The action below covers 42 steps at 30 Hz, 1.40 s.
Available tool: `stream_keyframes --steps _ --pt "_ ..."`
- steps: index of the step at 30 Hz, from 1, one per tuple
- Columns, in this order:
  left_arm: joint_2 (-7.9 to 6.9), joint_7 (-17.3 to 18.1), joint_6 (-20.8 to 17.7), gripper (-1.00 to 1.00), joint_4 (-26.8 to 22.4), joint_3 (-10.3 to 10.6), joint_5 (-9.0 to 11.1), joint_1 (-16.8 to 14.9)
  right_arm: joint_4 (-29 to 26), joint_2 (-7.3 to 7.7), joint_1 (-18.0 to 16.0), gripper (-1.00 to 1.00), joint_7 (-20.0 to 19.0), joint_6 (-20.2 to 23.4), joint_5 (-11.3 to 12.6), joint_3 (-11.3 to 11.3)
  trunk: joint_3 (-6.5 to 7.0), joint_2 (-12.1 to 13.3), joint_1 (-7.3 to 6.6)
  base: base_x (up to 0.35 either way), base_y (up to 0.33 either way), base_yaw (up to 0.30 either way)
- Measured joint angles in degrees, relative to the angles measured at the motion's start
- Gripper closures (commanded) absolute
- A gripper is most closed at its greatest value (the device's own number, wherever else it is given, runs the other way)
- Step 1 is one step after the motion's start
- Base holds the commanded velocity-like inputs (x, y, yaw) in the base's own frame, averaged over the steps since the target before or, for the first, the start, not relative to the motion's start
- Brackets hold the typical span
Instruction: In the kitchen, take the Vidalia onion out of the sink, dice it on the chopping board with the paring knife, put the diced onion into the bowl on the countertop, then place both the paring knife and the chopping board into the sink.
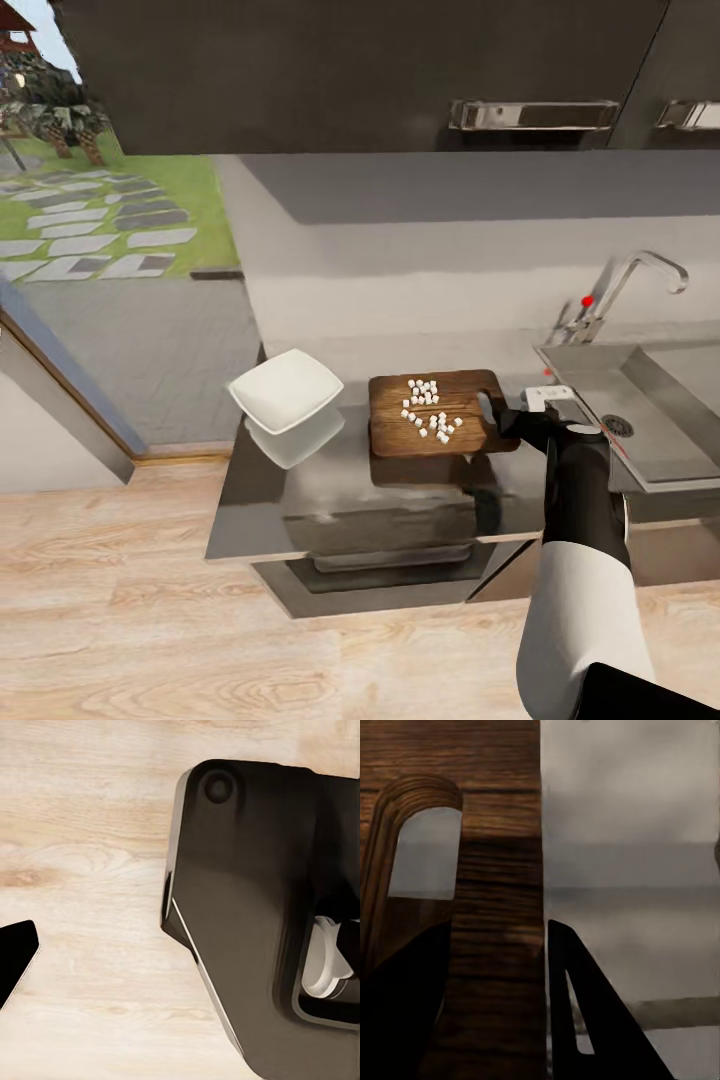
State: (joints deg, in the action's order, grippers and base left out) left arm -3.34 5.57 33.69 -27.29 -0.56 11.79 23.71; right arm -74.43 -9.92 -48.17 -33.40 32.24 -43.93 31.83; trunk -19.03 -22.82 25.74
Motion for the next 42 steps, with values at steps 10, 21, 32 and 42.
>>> stream_keyframes --steps 10,21,32,42 --pt "0.01 0.0 0.0 -1.0 0.03 0.0 0.0 -0.01 -0.01 -0.01 -0.01 1.0 -0.03 0.04 0.13 0.0 0.91 0.0 0.01 0.051 0.07 0.0" --pt "-0.05 0.0 0.0 -1.0 0.02 0.0 0.0 0.0 0.0 0.0 0.0 1.0 -0.03 0.03 0.09 0.0 1.9 0.0 -0.01 0.129 0.113 0.0" --pt "-0.06 0.0 0.0 -1.0 0.02 0.0 0.0 0.0 0.0 0.0 0.0 1.0 -0.01 0.03 0.02 0.0 2.89 0.0 -0.01 0.165 0.192 0.0" --pt "-0.08 0.0 0.0 -1.0 0.02 0.0 0.0 0.0 0.0 0.0 0.01 1.0 -0.01 0.02 -0.05 0.0 3.8 0.0 -0.01 0.165 0.195 0.0"
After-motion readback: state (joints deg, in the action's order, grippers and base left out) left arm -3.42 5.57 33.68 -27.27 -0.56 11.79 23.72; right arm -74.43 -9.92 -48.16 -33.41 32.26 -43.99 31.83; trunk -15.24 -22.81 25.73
